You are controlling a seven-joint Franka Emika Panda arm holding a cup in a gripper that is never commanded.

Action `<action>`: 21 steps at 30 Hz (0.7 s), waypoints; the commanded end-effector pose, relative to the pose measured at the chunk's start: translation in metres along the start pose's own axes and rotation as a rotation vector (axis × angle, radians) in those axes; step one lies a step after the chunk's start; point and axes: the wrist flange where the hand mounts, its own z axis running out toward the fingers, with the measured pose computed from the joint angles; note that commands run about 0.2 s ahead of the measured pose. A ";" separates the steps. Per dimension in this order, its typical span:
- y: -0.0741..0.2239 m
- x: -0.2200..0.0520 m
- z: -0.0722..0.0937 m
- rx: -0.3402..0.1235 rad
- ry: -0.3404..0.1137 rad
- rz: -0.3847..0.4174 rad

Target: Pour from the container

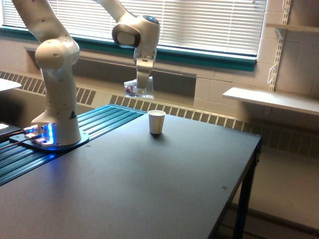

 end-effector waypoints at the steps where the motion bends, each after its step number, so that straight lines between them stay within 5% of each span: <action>1: -0.008 0.014 0.000 0.027 -0.012 0.001; 21: -0.025 0.016 0.022 -0.024 -0.099 0.003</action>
